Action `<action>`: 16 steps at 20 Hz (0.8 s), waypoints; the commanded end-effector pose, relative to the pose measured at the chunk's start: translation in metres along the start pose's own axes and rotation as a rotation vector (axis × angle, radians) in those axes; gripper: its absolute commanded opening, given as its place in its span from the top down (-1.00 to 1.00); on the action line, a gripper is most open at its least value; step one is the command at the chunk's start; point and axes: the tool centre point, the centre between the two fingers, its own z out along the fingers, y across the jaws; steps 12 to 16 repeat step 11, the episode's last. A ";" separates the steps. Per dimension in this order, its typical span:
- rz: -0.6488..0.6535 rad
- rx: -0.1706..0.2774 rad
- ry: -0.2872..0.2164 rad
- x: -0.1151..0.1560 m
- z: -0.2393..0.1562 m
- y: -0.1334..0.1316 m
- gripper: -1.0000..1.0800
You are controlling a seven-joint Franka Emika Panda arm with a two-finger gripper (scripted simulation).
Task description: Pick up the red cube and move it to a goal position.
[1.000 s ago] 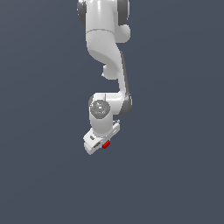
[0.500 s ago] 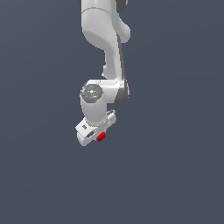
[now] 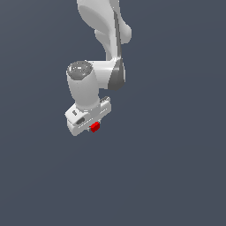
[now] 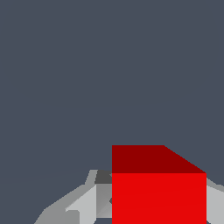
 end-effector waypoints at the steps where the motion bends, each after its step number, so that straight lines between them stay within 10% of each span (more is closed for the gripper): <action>1: -0.001 0.001 0.000 -0.005 -0.011 0.001 1.00; 16: -0.001 0.001 0.000 -0.009 -0.019 0.003 1.00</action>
